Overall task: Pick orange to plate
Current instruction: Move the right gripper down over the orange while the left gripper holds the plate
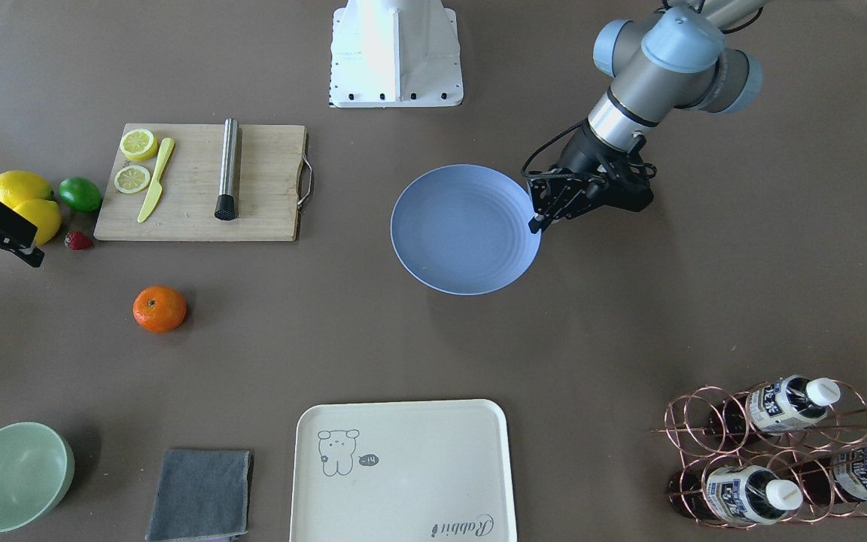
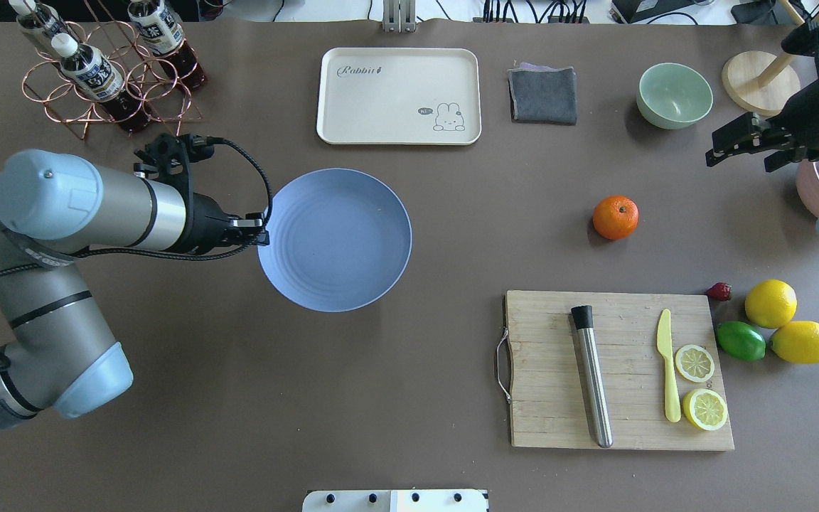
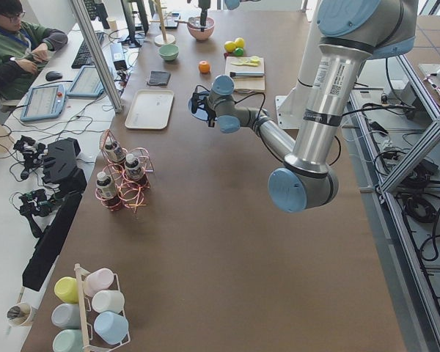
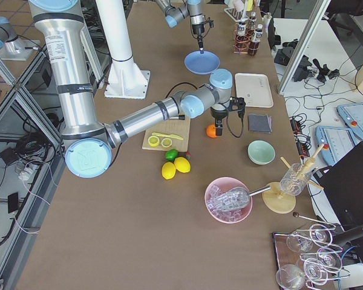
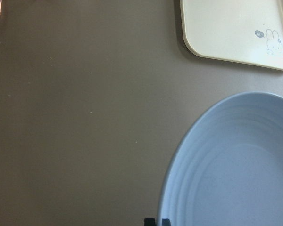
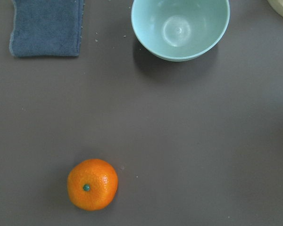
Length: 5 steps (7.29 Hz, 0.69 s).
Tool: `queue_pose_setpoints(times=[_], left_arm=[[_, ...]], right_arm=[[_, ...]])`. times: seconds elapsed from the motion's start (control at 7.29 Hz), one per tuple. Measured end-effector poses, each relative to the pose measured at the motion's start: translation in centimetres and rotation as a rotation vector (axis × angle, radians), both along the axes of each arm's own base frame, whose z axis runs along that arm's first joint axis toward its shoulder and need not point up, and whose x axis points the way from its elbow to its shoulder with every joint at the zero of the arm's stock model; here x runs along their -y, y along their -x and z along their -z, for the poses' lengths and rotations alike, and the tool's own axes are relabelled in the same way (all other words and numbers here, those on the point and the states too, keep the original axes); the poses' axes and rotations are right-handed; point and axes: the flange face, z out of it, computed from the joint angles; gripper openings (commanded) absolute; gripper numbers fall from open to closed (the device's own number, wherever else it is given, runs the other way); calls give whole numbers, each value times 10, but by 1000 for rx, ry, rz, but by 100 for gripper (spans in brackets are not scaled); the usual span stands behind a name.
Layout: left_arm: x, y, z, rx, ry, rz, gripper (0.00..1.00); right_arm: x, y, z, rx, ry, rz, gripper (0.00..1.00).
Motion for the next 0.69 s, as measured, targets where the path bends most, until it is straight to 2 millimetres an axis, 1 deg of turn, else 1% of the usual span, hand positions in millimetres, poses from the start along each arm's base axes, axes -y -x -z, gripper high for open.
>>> queue_pose_setpoints(times=[0.14,0.41,0.55,0.69], left_arm=[[-14,-22,8,6,-3,14,0],[-39,-56,14,22,-4,24,0],[-47,-69,22,34,-8,27,0],[-55,-84,30,46,-8,32,0]], right_arm=[[0,22,2,-9,11,-5,100],[8,69,14,-25,38,-24,100],[12,86,16,-30,47,-28,100],[15,96,14,-33,49,-29,100]])
